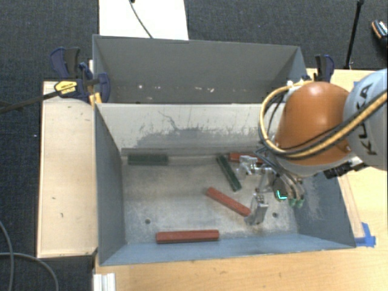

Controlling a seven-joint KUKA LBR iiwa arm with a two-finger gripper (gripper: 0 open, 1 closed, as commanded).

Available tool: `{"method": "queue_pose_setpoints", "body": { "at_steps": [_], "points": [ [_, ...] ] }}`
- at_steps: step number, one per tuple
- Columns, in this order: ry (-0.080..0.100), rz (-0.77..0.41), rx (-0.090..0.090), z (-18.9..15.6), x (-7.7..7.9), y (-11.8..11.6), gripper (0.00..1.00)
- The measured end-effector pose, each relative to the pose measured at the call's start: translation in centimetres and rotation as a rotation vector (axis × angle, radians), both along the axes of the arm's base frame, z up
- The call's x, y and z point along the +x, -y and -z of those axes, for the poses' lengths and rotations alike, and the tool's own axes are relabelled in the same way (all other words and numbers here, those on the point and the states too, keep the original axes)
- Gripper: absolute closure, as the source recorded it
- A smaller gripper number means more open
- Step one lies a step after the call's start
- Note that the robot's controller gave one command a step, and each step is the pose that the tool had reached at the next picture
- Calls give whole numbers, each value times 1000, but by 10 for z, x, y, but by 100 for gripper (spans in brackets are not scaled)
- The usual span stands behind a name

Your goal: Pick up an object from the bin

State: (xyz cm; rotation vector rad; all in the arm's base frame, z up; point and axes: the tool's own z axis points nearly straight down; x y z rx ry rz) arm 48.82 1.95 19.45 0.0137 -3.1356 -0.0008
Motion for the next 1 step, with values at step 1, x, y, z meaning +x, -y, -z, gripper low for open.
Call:
{"method": "queue_pose_setpoints", "body": {
  "at_steps": [1],
  "points": [
    [1, 276, -2, 114, 29, 42, 0]
  ]
}}
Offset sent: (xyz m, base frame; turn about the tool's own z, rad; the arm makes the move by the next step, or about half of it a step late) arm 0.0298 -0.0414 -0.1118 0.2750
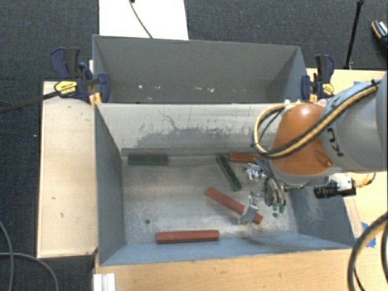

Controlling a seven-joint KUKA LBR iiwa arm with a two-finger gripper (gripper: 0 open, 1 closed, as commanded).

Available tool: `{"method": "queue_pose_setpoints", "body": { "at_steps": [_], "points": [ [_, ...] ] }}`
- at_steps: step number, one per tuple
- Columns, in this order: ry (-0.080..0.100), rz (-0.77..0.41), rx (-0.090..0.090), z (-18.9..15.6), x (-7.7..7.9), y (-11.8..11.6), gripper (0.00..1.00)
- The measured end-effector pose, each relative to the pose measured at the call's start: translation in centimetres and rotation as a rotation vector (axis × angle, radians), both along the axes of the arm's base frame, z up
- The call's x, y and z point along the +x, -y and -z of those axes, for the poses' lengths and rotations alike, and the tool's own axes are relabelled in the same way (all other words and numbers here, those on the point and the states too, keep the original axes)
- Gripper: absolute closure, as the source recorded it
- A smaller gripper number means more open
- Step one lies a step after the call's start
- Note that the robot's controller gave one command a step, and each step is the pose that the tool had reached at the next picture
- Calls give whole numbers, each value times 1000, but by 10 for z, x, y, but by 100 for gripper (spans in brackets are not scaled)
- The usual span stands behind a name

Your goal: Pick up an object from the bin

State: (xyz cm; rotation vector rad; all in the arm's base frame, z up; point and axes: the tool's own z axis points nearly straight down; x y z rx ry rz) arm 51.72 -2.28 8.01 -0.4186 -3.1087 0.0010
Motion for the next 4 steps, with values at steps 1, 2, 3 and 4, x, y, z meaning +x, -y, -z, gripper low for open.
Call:
{"method": "queue_pose_setpoints", "body": {
  "at_steps": [1, 2, 3, 4],
  "points": [
    [10, 105, 1, 10, 14, -32, 0],
    [16, 106, 1, 7, 16, -31, 100],
    [10, 105, 0, 10, 14, -31, 0],
    [10, 105, 0, 10, 14, -31, 100]
  ]
}}
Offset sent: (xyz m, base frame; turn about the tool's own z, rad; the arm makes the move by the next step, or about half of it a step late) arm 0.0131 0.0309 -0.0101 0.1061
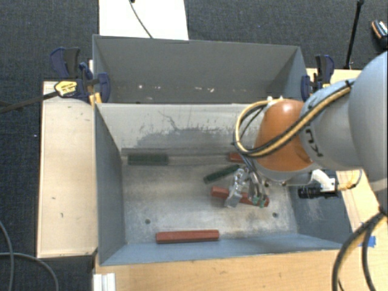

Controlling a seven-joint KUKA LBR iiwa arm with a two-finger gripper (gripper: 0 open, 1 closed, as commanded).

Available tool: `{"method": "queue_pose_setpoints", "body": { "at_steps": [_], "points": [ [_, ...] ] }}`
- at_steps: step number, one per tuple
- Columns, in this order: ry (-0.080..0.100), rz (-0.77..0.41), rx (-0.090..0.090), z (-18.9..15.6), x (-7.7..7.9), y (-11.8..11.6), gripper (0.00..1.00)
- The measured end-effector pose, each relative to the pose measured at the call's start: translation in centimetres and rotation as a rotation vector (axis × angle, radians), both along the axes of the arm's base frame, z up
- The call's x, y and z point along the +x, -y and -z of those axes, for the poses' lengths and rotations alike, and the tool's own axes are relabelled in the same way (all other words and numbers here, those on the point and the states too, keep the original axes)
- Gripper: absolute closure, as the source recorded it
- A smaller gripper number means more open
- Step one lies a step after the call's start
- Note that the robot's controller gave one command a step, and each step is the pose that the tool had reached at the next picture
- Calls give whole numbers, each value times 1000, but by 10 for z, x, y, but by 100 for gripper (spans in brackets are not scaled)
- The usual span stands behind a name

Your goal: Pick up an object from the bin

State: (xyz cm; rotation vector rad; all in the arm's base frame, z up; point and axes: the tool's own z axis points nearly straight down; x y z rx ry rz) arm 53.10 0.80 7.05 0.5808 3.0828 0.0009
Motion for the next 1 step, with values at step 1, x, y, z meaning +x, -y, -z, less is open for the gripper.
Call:
{"method": "queue_pose_setpoints", "body": {
  "at_steps": [1],
  "points": [
    [6, 98, 1, -155, 18, -6, 100]
  ]
}}
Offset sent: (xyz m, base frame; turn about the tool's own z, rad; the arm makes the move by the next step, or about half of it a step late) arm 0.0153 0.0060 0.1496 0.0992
